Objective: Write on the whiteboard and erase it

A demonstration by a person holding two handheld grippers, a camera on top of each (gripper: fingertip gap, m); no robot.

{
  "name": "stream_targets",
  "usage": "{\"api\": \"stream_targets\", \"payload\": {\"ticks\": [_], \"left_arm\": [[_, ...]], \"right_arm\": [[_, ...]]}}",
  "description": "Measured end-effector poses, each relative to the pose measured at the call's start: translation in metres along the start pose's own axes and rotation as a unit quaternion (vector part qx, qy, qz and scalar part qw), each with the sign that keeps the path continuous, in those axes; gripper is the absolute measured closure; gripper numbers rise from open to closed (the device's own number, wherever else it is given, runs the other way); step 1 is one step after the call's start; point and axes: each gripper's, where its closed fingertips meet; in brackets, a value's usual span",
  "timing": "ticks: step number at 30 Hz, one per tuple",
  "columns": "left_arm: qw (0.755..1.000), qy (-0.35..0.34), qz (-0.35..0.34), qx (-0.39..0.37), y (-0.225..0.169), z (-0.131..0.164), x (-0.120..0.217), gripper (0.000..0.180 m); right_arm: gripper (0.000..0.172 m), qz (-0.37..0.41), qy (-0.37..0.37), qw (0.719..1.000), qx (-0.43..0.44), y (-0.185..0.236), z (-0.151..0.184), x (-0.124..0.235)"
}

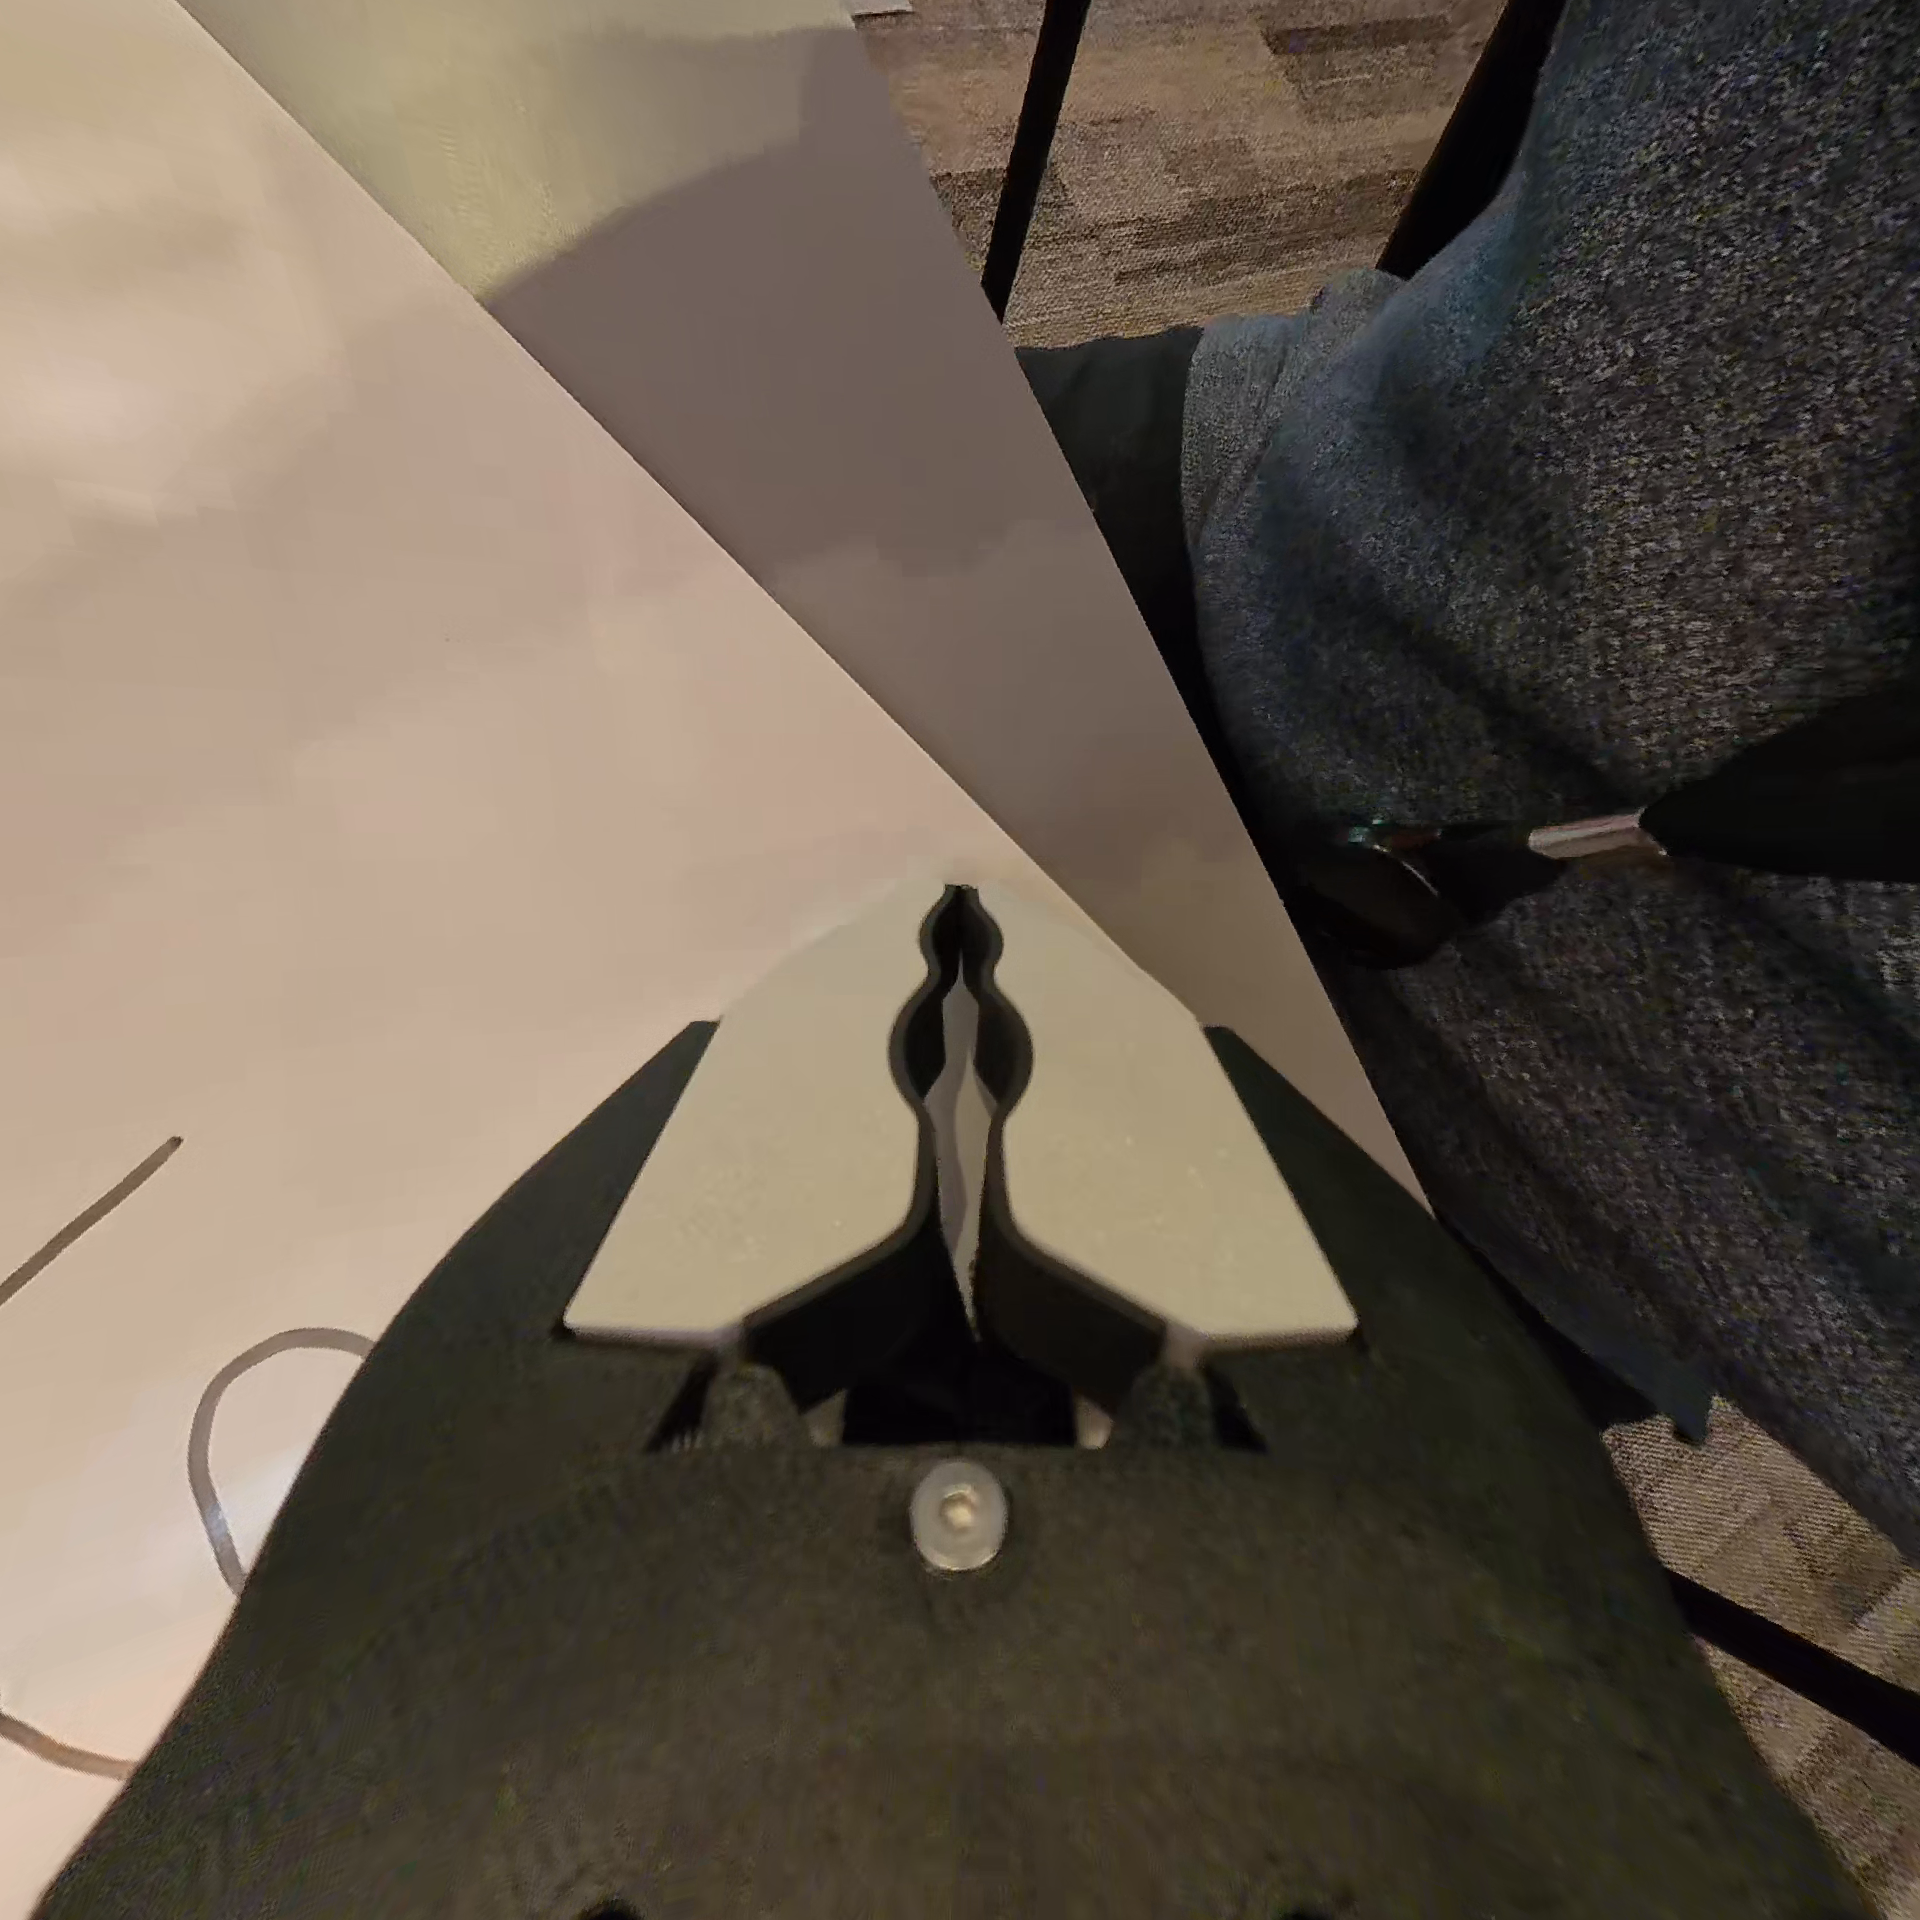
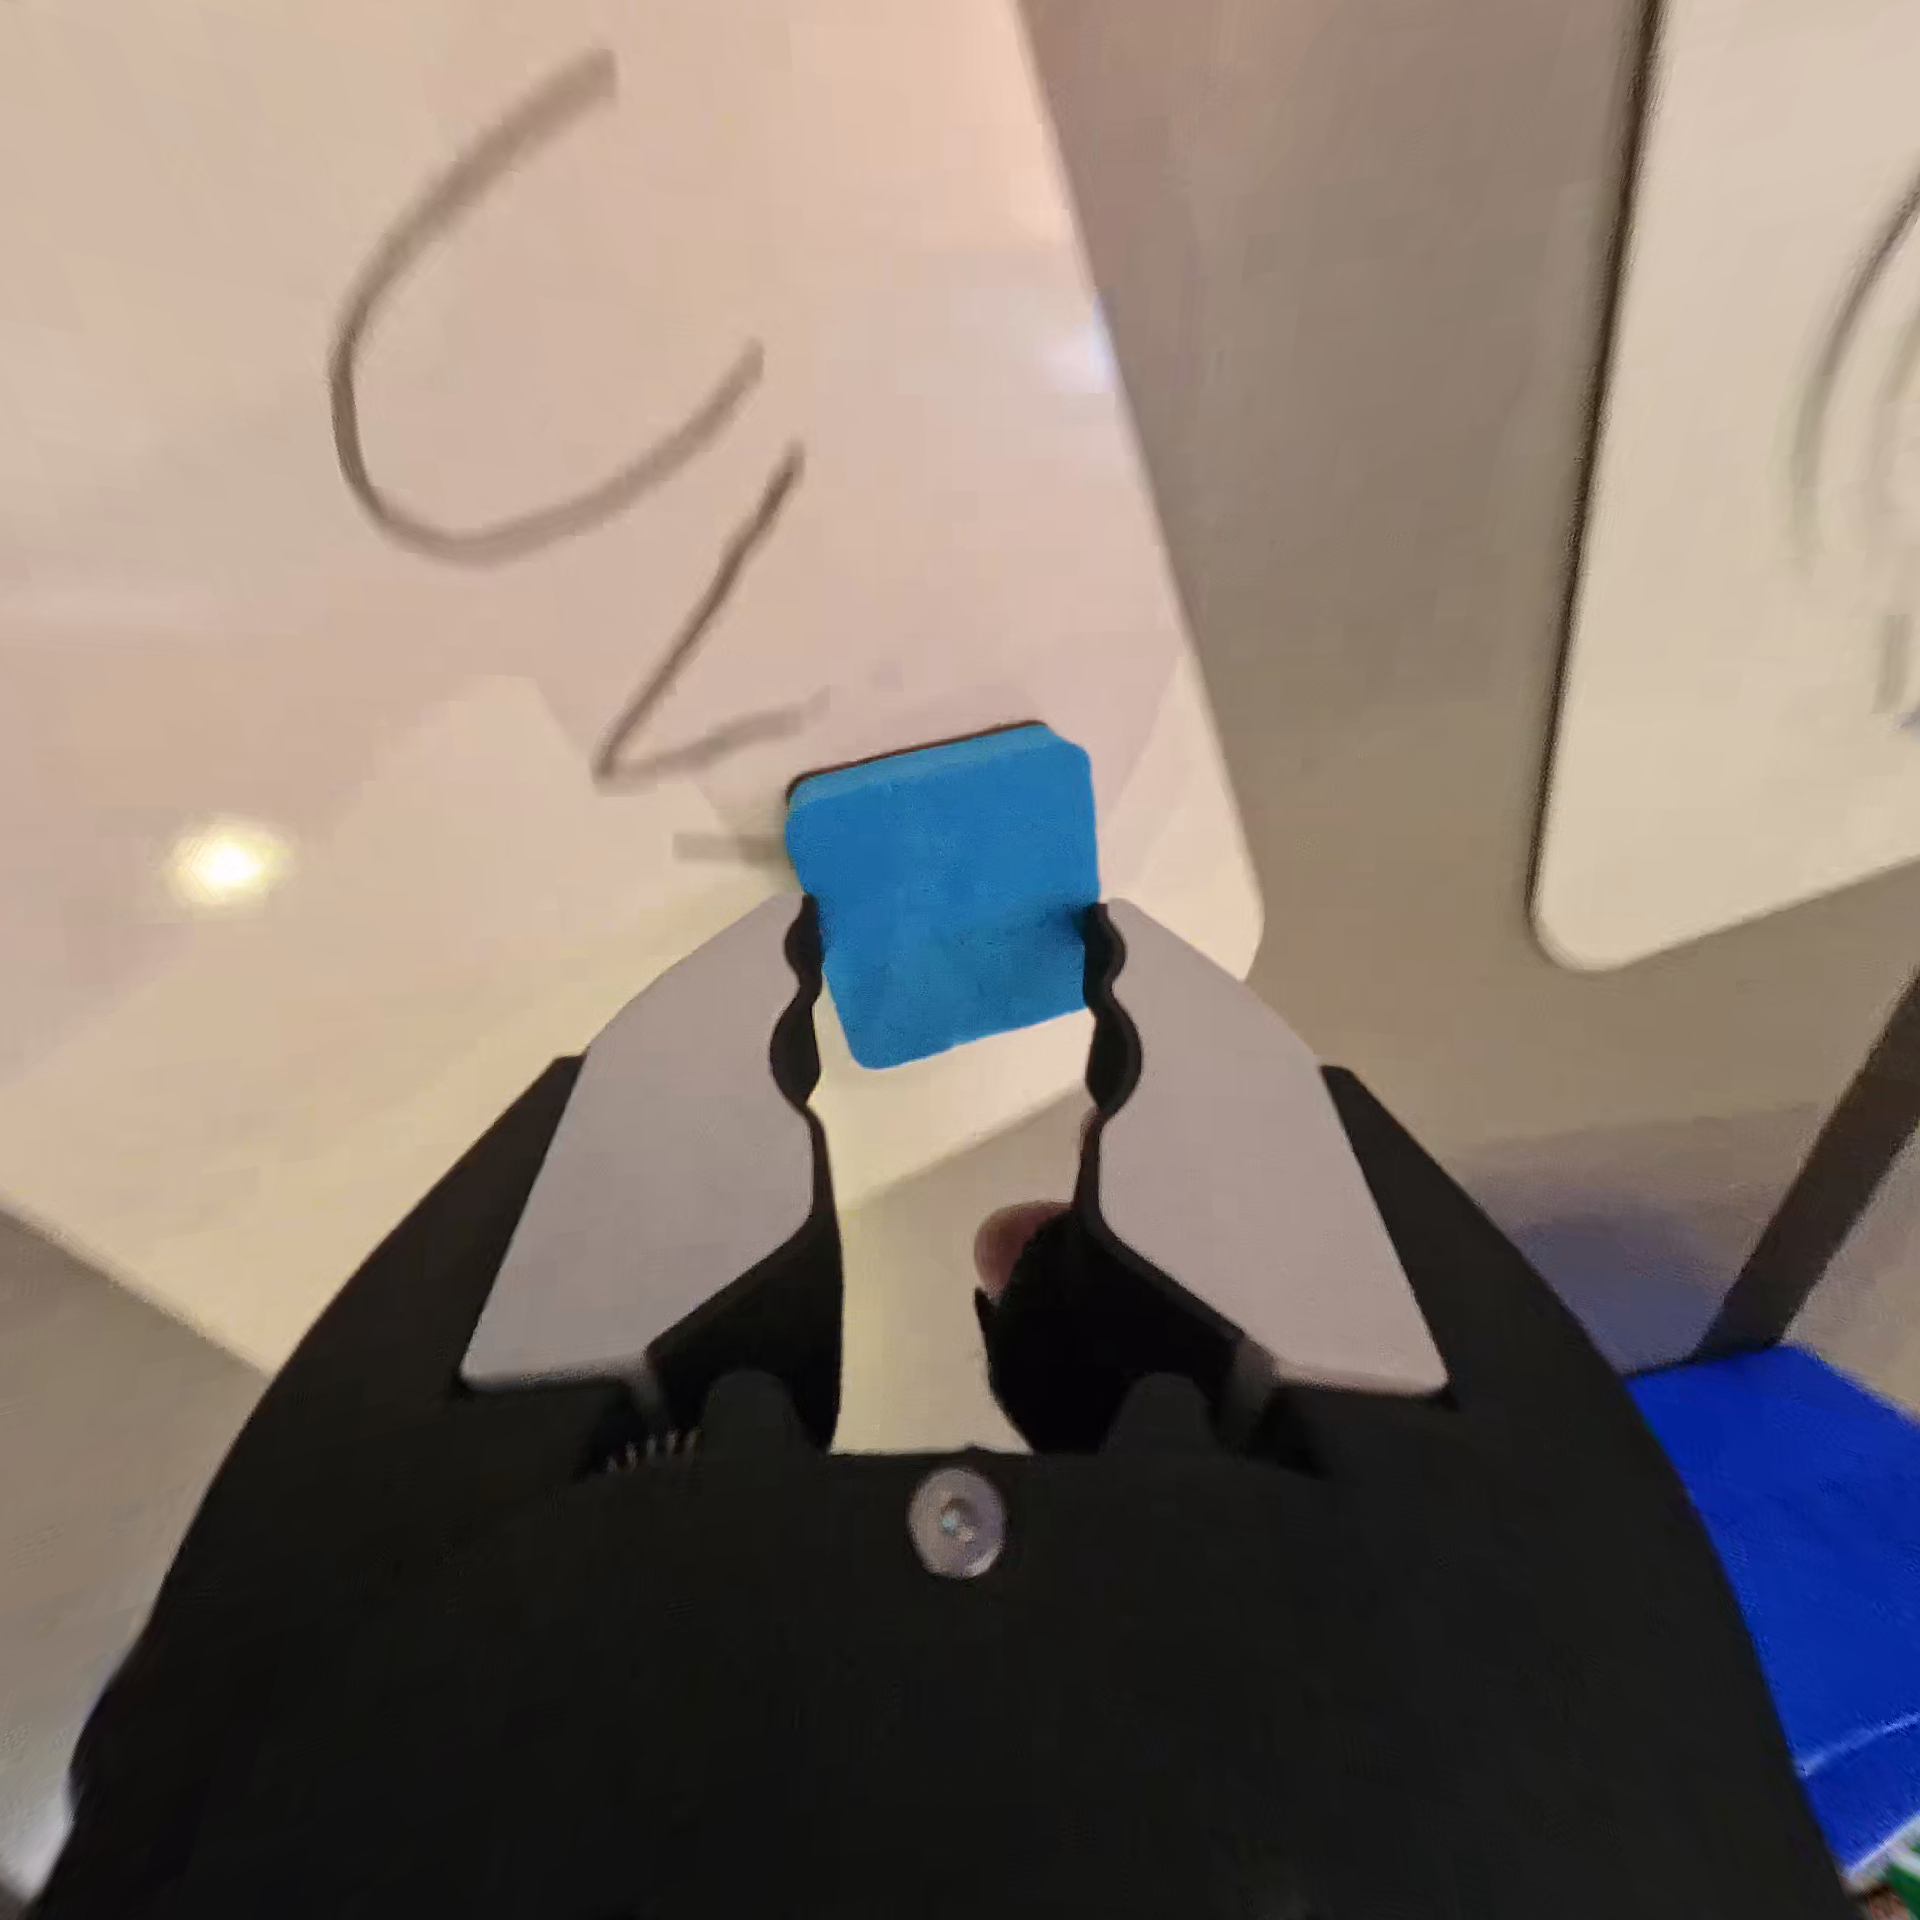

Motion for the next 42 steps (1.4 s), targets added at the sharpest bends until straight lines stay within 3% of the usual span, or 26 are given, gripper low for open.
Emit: {"api": "stream_targets", "payload": {"ticks": [2,4,6,9,11,13,14,15,17,19,21,23,24,26,28,30,31,32,34,35,37,39,42], "left_arm": [[1.000,0.000,-0.003,-0.002,0.000,0.000,0.000,0.180],[1.000,0.000,-0.006,-0.004,0.000,0.000,0.000,0.180],[1.000,0.000,0.000,0.000,0.000,0.000,0.000,0.180],[1.000,0.000,-0.001,-0.002,-0.001,0.000,0.000,0.179],[1.000,0.000,-0.006,-0.006,-0.001,0.000,0.000,0.179],[1.000,0.000,-0.003,-0.004,-0.001,0.000,0.000,0.180],[1.000,0.000,0.000,-0.002,-0.001,0.000,0.000,0.180],[1.000,0.000,0.002,-0.001,-0.001,0.000,0.000,0.180],[1.000,0.000,0.001,-0.002,-0.001,0.000,0.000,0.180],[1.000,0.000,-0.004,-0.005,-0.001,0.000,0.000,0.180],[1.000,0.000,-0.004,-0.006,-0.001,0.000,0.000,0.180],[1.000,0.000,0.003,-0.002,-0.002,0.000,0.000,0.180],[1.000,0.000,0.005,-0.001,-0.002,0.000,0.000,0.180],[1.000,0.000,0.002,-0.003,-0.002,0.000,0.000,0.180],[1.000,0.000,-0.002,-0.007,-0.002,0.000,0.000,0.180],[1.000,0.001,0.004,-0.003,-0.002,0.000,0.000,0.180],[1.000,0.001,0.007,-0.001,-0.002,-0.001,0.000,0.180],[1.000,0.001,0.006,-0.002,-0.002,-0.001,0.000,0.180],[1.000,0.001,-0.003,-0.008,-0.002,-0.001,-0.001,0.180],[1.000,0.001,-0.006,-0.010,-0.002,-0.001,-0.001,0.180],[1.000,0.001,-0.003,-0.009,-0.002,-0.001,-0.001,0.180],[1.000,0.001,-0.003,-0.010,-0.002,-0.001,-0.001,0.180],[1.000,0.002,-0.022,-0.022,-0.001,-0.001,-0.001,0.180]], "right_arm": [[0.122,-0.013,-0.023,0.999,0.048,0.022,-0.026,0.004],[0.122,-0.057,0.016,0.996,0.070,0.042,-0.005,0.011],[0.121,-0.020,0.035,0.999,0.008,0.011,0.012,0.003],[0.122,-0.013,-0.013,0.999,0.041,0.018,-0.025,0.003],[0.122,-0.050,0.030,0.996,0.060,0.040,-0.004,0.010],[0.122,-0.076,0.075,0.994,0.000,0.039,0.036,0.012],[0.122,-0.108,0.068,0.992,-0.007,0.048,0.036,0.016],[0.122,-0.109,0.056,0.992,0.025,0.056,0.022,0.017],[0.122,-0.036,0.000,0.996,0.076,0.048,-0.021,0.011],[0.122,-0.011,0.041,0.999,0.027,0.026,-0.002,0.006],[0.122,-0.043,0.060,0.997,-0.002,0.030,0.027,0.008],[0.122,-0.066,0.030,0.996,0.042,0.051,0.005,0.014],[0.122,-0.035,0.017,0.998,0.059,0.047,-0.009,0.011],[0.122,-0.003,0.063,0.998,0.003,0.023,0.014,0.006],[0.122,-0.058,0.065,0.996,-0.006,0.039,0.032,0.011],[0.122,-0.075,-0.021,0.996,0.043,0.060,-0.018,0.016],[0.122,-0.023,-0.019,0.998,0.060,0.049,-0.031,0.010],[0.122,0.009,0.004,0.999,0.052,0.035,-0.029,0.007],[0.122,-0.029,0.038,0.999,0.009,0.030,-0.002,0.006],[0.122,-0.058,0.039,0.997,0.028,0.042,0.001,0.010],[0.122,-0.080,-0.028,0.994,0.071,0.063,-0.039,0.015],[0.122,0.010,0.001,0.998,0.062,0.032,-0.046,0.005],[0.122,-0.081,0.027,0.996,0.039,0.050,-0.019,0.012]]}}
Point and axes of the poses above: each gripper's, where its closed fingertips meet, x back along the fingers, z out of its underside, y = z × x across the jaws, and after that the axes turned 5 degrees about y, right-handed
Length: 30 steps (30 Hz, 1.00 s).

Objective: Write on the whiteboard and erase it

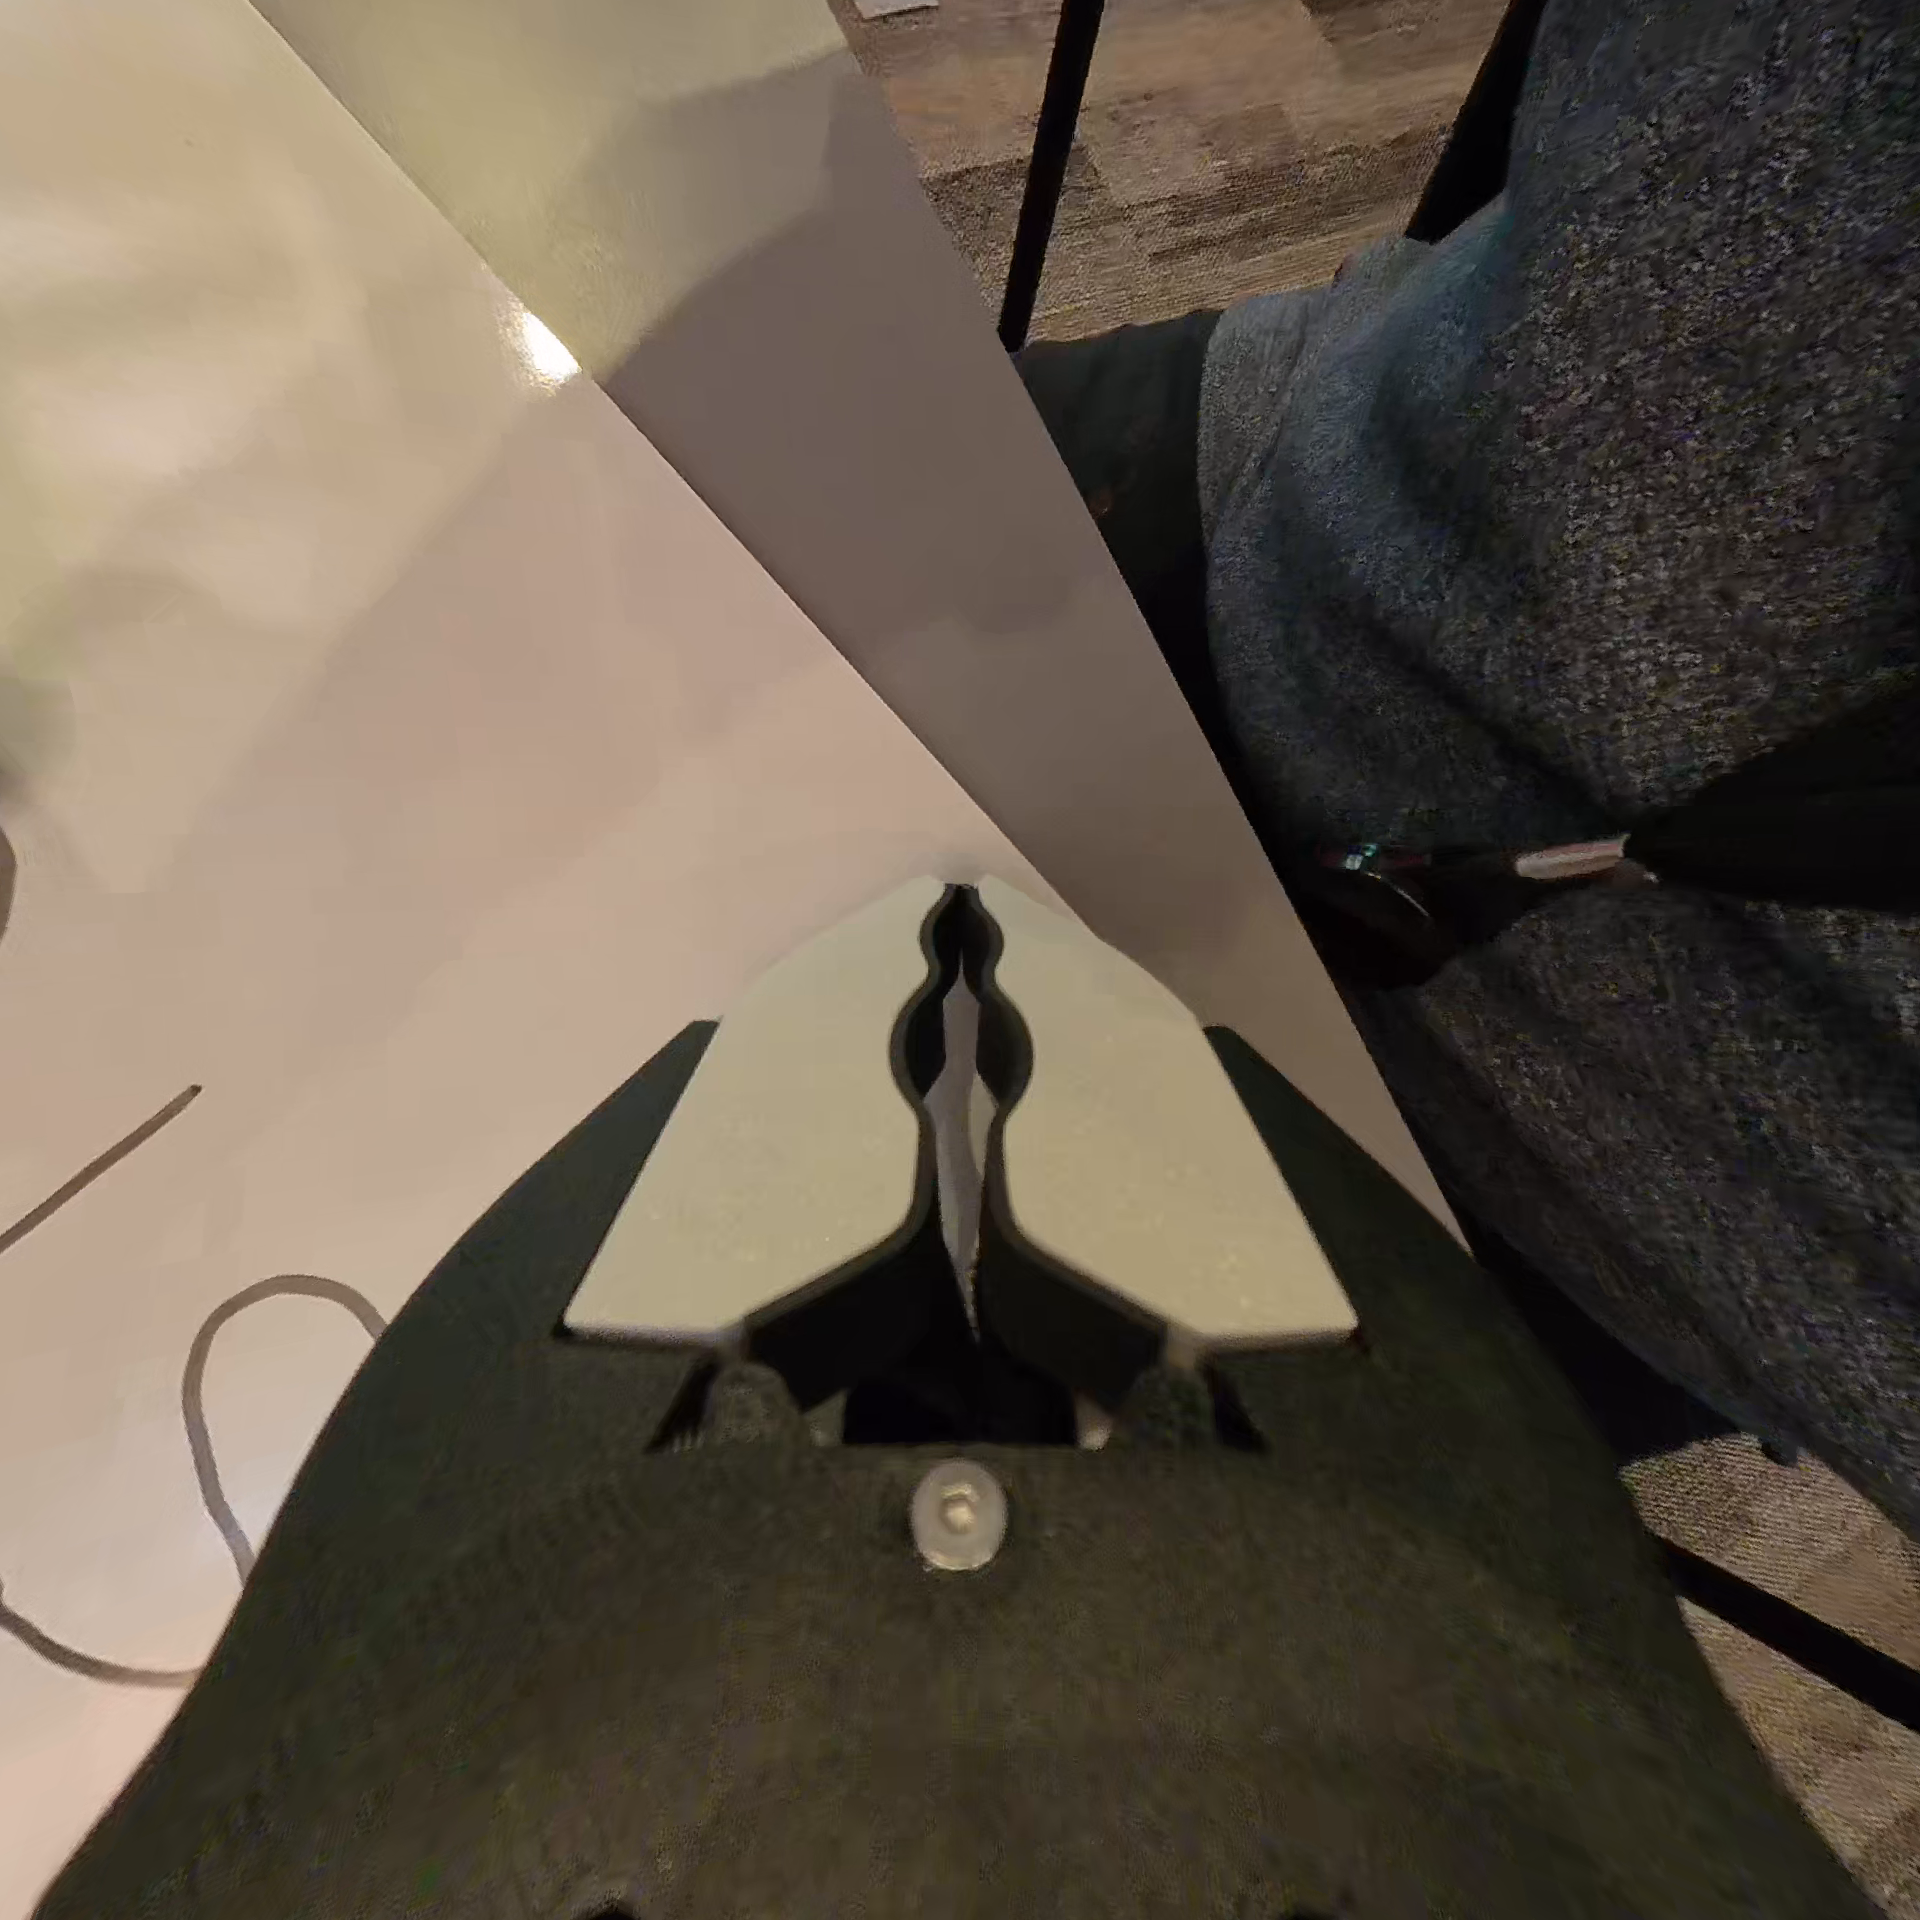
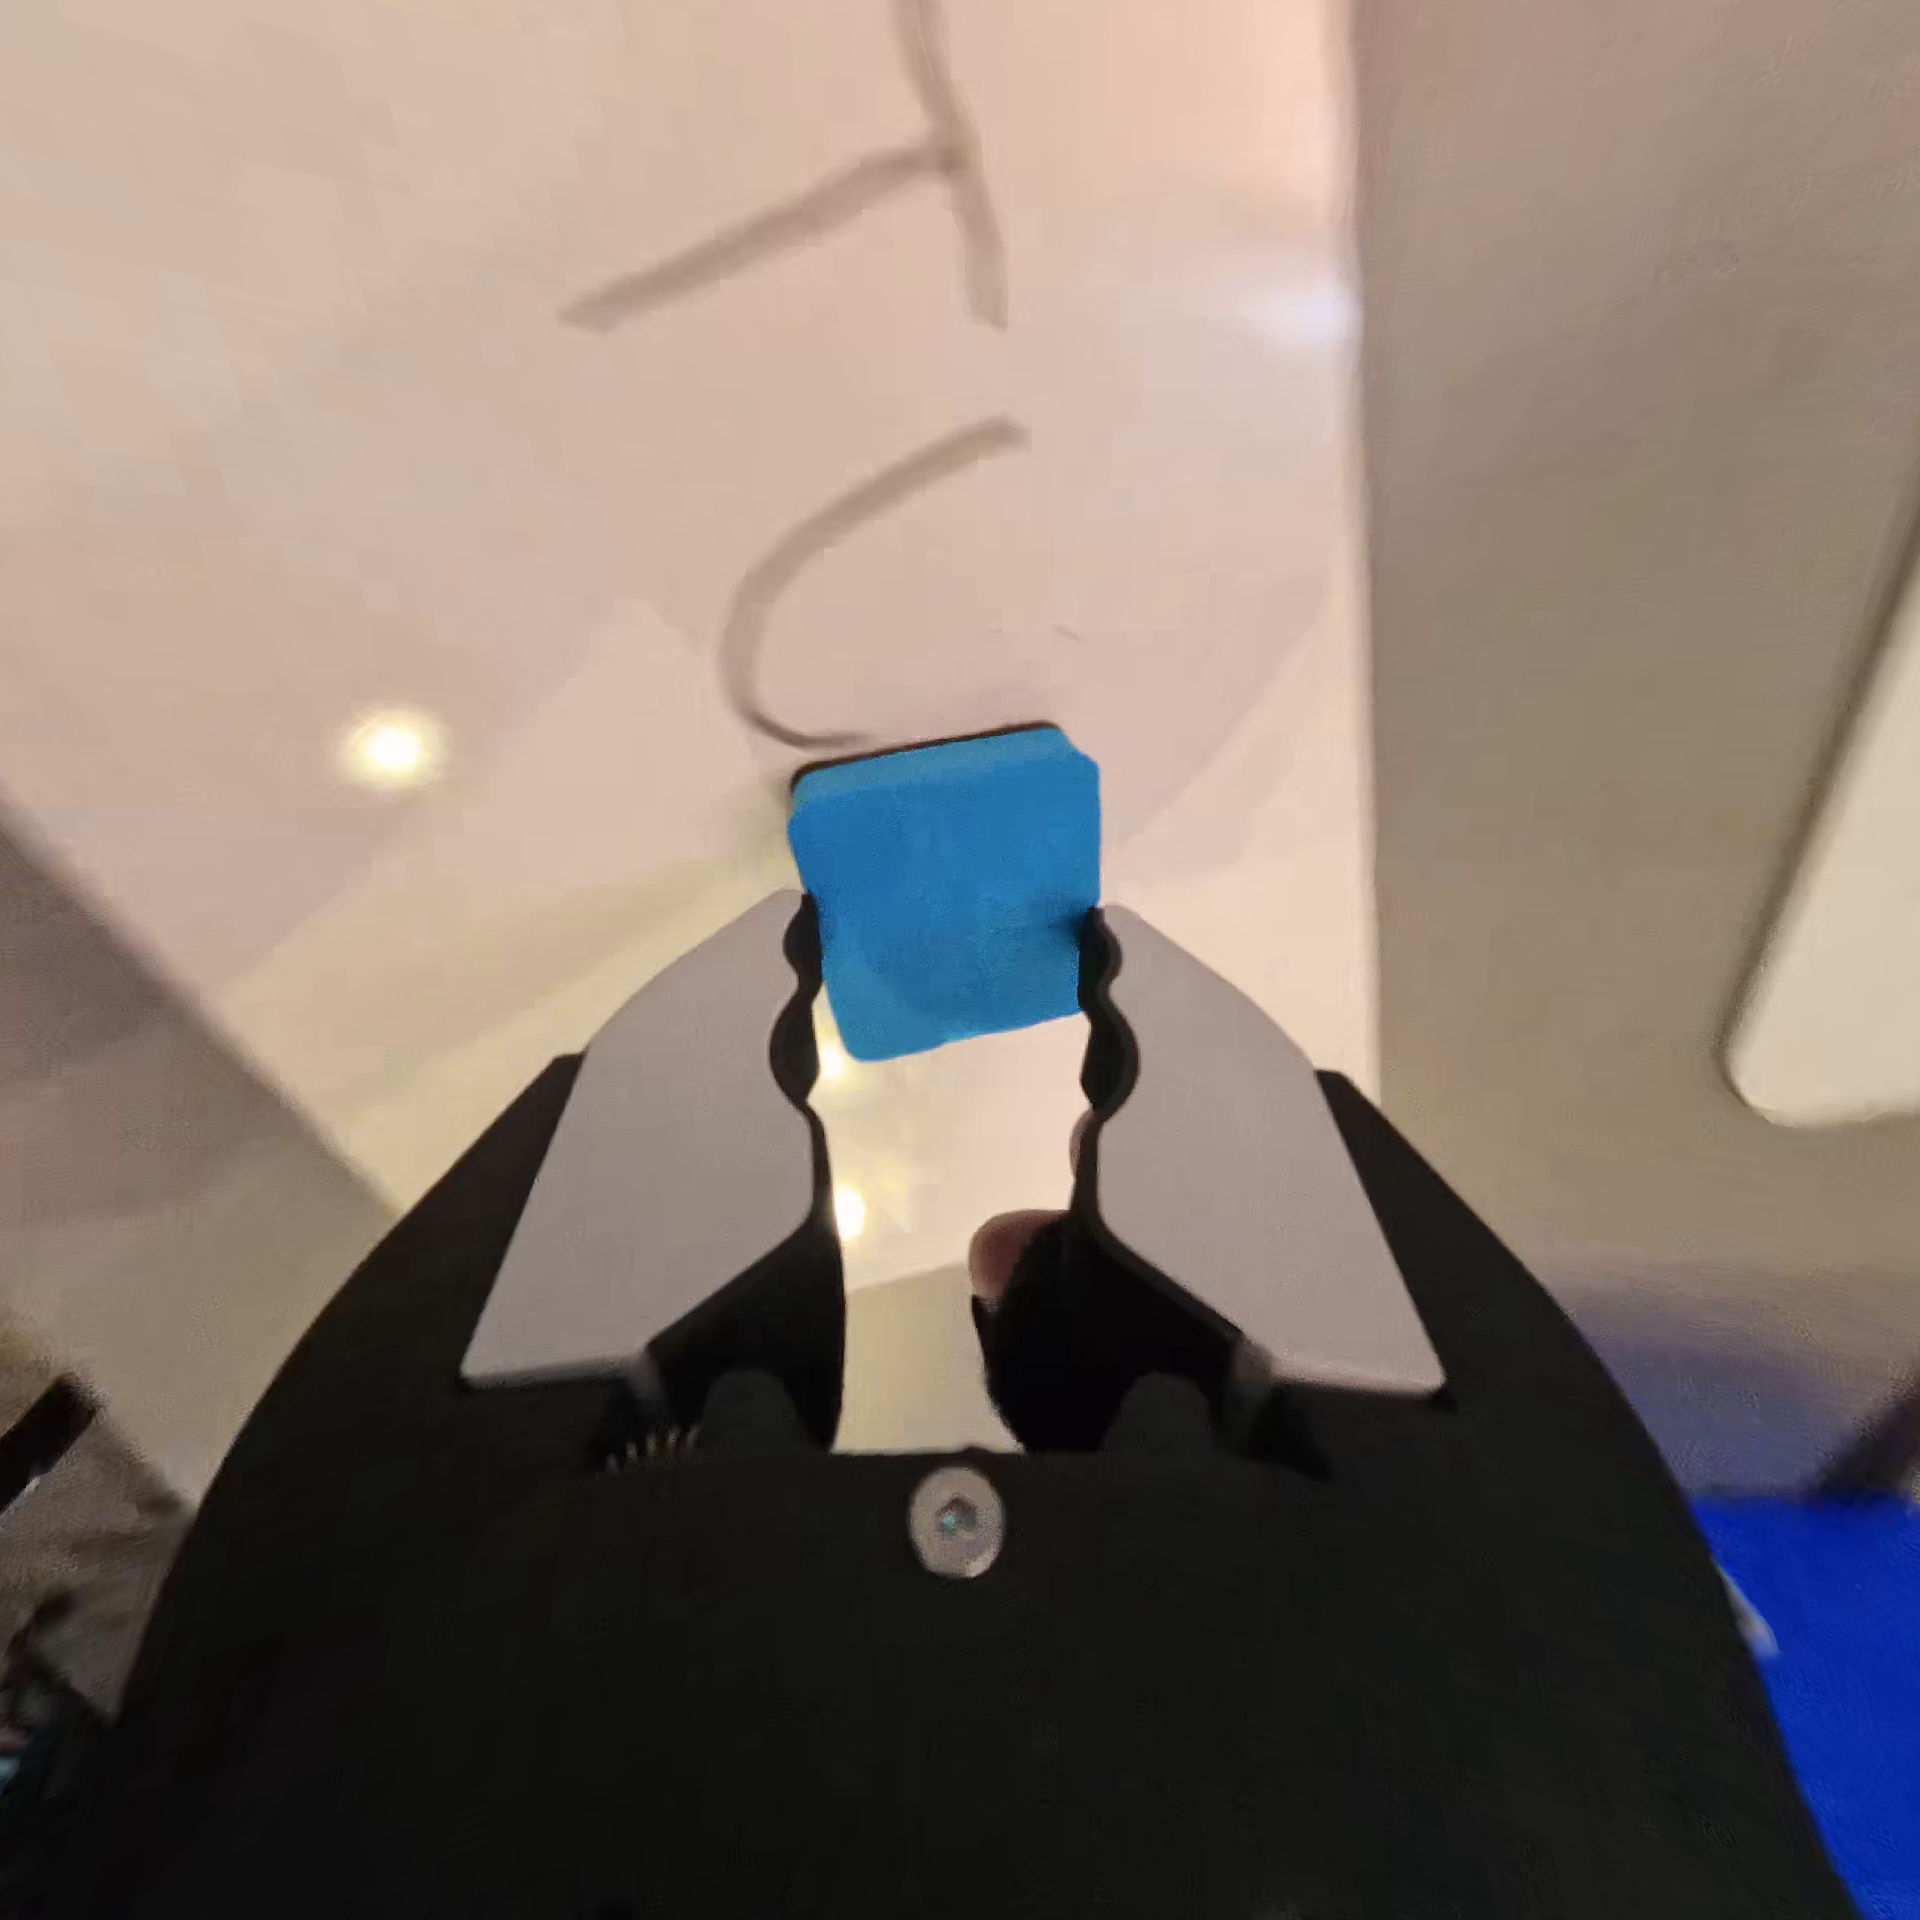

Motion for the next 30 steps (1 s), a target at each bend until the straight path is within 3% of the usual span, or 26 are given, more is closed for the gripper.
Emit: {"api": "stream_targets", "payload": {"ticks": [1,3,5,6,8,9,10,13,14,16,19,21,23,25,27,28,30], "left_arm": [[1.000,0.000,-0.002,-0.001,0.000,0.000,0.000,0.180],[1.000,0.000,0.005,0.005,0.000,0.000,0.000,0.179],[1.000,0.000,-0.002,0.003,0.001,-0.001,0.000,0.179],[1.000,0.000,-0.009,-0.001,0.001,-0.001,-0.001,0.179],[1.000,0.001,-0.012,-0.003,0.002,-0.001,-0.001,0.179],[1.000,0.000,-0.009,0.000,0.002,-0.001,-0.001,0.179],[1.000,0.000,-0.007,0.002,0.002,-0.001,-0.001,0.179],[1.000,0.001,-0.018,-0.004,0.002,-0.001,-0.001,0.179],[1.000,0.001,-0.018,-0.004,0.003,-0.001,-0.001,0.179],[1.000,0.000,-0.011,0.001,0.003,-0.002,-0.001,0.180],[1.000,0.000,-0.019,-0.004,0.003,-0.002,-0.002,0.179],[1.000,0.001,-0.020,-0.004,0.003,-0.002,-0.002,0.179],[1.000,0.000,-0.015,-0.001,0.004,-0.002,-0.002,0.179],[1.000,0.001,-0.022,-0.005,0.004,-0.002,-0.002,0.179],[1.000,0.002,-0.025,-0.007,0.004,-0.003,-0.003,0.179],[1.000,0.001,-0.023,-0.006,0.004,-0.003,-0.003,0.180],[1.000,0.001,-0.025,-0.006,0.004,-0.003,-0.003,0.179]], "right_arm": [[0.123,-0.017,-0.028,0.999,0.028,0.013,-0.018,0.002],[0.122,0.066,-0.030,0.997,0.040,-0.007,-0.038,-0.001],[0.122,0.065,0.016,0.998,-0.015,-0.023,-0.007,-0.004],[0.122,0.039,0.023,0.999,0.000,-0.012,0.004,-0.003],[0.123,-0.001,-0.033,0.998,0.051,0.019,-0.027,0.002],[0.122,0.039,-0.035,0.997,0.062,0.013,-0.040,0.000],[0.122,0.074,-0.006,0.996,0.055,0.001,-0.035,-0.001],[0.123,0.013,0.028,0.999,0.024,0.013,0.003,0.000],[0.123,-0.002,0.001,0.999,0.045,0.025,-0.011,0.001],[0.122,0.080,-0.010,0.994,0.077,0.013,-0.039,-0.001],[0.123,0.047,0.027,0.998,0.027,0.013,-0.011,-0.002],[0.123,0.006,-0.019,0.998,0.058,0.034,-0.032,0.002],[0.123,0.093,0.015,0.994,0.047,0.005,-0.036,-0.001],[0.123,0.061,0.039,0.997,0.034,0.008,-0.017,-0.002],[0.123,0.029,-0.007,0.997,0.067,0.025,-0.041,0.001],[0.123,0.061,-0.010,0.996,0.066,0.014,-0.051,-0.001],[0.123,0.075,0.036,0.996,0.016,-0.008,-0.032,-0.003]]}}
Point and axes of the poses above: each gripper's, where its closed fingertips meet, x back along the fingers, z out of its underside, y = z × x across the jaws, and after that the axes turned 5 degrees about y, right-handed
